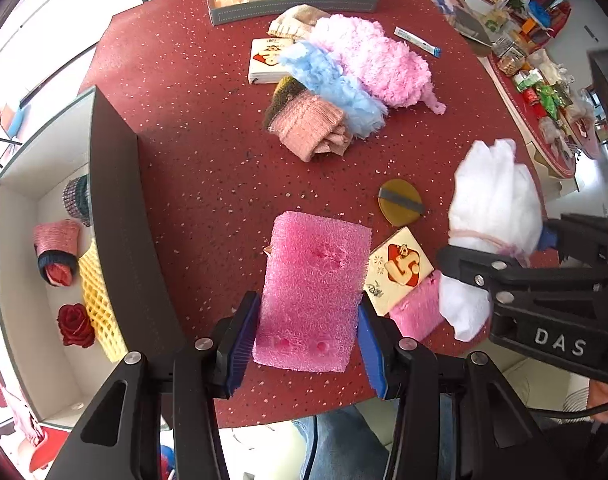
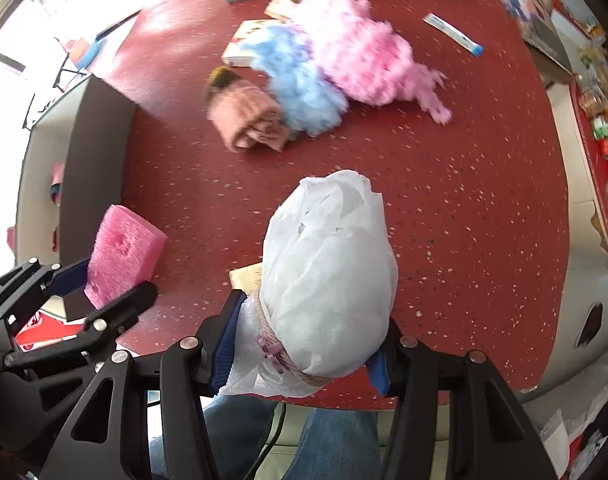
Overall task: Organize soft objects
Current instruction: 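Carry the pink sponge with left tool while right tool carries the white bundle over the box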
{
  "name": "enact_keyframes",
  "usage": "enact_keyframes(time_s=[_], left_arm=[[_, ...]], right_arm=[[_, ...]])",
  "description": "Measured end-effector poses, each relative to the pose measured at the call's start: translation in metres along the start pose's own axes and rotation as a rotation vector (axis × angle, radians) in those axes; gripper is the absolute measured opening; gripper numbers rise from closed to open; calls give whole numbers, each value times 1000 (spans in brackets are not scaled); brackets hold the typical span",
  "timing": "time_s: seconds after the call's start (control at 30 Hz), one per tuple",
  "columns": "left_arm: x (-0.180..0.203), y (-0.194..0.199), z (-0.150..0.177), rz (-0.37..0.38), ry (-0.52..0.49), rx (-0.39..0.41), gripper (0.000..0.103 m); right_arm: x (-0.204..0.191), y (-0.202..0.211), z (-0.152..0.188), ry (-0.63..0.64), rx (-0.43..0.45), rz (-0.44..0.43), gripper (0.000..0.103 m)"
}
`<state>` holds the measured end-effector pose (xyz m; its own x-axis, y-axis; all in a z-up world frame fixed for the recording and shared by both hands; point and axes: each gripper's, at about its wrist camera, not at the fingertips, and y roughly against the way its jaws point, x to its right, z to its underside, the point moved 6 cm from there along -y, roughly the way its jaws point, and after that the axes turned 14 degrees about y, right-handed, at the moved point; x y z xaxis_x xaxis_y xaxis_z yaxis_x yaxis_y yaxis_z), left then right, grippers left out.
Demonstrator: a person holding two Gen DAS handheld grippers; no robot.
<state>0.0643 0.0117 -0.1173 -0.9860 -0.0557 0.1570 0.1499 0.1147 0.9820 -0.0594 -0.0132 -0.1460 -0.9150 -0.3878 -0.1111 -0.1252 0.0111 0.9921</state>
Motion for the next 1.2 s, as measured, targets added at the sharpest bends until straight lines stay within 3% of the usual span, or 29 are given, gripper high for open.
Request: enact_keyframes(time_s=[0.57,1.2], left_arm=[[-60,41,-21,19,141,149,49],[-136,64,-14,10,370,257,49]], right_arm=[[-20,48,-49,98,63,56,57],[-63,56,-74,217,68,93,57]])
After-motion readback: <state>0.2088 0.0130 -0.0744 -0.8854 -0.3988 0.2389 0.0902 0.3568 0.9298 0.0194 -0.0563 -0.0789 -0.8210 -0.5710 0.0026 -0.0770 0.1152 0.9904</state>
